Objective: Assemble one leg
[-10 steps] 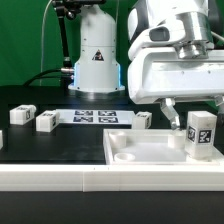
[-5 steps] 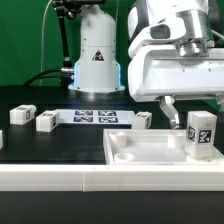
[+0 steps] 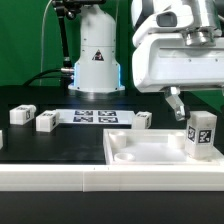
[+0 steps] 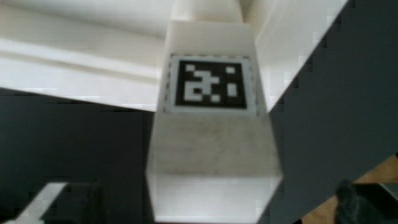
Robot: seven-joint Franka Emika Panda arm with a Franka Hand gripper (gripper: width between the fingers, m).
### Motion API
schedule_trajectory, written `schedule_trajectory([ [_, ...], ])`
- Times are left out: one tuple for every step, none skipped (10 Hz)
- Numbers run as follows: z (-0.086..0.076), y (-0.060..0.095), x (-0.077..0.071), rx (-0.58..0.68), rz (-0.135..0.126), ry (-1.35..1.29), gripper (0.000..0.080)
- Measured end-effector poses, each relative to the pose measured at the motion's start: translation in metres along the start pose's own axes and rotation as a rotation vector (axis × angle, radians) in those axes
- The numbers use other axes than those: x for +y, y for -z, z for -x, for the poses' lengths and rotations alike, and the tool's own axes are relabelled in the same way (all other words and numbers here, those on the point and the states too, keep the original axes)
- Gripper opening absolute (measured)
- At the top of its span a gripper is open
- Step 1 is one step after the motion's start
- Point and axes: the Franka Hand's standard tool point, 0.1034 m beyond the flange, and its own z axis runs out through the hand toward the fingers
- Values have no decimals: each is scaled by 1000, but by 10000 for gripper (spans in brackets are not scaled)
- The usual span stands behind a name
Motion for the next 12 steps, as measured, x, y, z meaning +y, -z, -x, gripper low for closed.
schedule_trajectory([
  [3,-3,1,-64,-6,-2,648],
  [3,-5,2,-144,-15,-5,648],
  [2,-5,6,-207,-19,-8,648],
  [2,-5,9,-256,-23,-14,648],
  [6,-4,7,-342,-36,-17,648],
  [5,-2,6,-401,-44,-17,648],
  [6,-3,7,-440,-49,-19,648],
  [10,-2,5,-501,-58,-20,648],
  [6,-3,6,-483,-55,-20,648],
  [7,-3,6,-484,-56,-20,535],
  [7,-3,6,-485,-56,-20,398],
  [7,-3,6,-485,-56,-20,398],
])
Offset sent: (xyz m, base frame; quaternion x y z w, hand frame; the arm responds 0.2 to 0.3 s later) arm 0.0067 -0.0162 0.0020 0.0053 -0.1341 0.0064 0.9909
